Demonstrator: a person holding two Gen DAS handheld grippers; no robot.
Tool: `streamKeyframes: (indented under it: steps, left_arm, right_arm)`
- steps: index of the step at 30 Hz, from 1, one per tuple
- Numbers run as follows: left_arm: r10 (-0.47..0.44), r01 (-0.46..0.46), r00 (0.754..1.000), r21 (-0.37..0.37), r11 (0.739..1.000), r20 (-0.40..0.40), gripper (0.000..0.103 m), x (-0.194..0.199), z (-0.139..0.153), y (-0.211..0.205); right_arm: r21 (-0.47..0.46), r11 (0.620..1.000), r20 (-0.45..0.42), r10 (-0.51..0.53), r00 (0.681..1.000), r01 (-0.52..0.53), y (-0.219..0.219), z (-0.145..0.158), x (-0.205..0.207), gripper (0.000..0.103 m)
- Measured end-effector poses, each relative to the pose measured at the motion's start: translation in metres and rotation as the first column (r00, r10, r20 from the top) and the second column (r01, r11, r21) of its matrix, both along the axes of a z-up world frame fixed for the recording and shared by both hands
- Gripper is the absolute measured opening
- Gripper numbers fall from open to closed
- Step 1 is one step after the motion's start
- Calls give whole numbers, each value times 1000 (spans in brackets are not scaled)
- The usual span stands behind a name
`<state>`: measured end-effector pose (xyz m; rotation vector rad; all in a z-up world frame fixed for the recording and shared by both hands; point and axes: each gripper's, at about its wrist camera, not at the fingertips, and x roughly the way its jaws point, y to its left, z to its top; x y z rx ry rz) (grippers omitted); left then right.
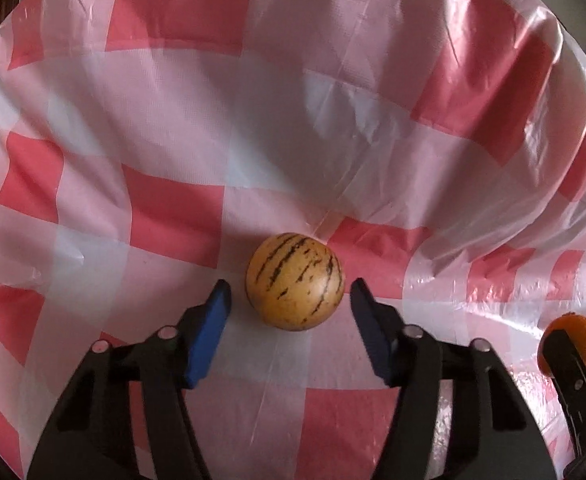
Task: Organize fruits
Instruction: 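Grasp the mandarin with the right tool while the left tool grasps the striped fruit, then carry the mandarin and striped fruit off the table over the white bin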
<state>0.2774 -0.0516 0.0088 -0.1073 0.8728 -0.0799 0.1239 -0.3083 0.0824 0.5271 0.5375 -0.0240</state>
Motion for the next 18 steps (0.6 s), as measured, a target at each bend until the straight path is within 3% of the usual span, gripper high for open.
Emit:
streamKeyframes:
  steps: [1,9,14,18]
  left_arm:
    - [-9,9,1000,13,1000,6,47,-1,0,-2]
    - [-6,4,996,24,1000,85,46,-23,9,-2]
    - [30,-24,990,-42,999,135,46,-52,22,12]
    - [55,-51,986,-31,998,159,46,-92,23,23]
  right_arm:
    - [0,1000,0,1,1000,-1,0,0,0,44]
    - [41,999,6,25,1000,-25,-4,-4,2,44]
    - [55,998,17,35,999,-36,-7,-5,0,44]
    - [56,998,21,41,999,-42,-6,-5,0,44]
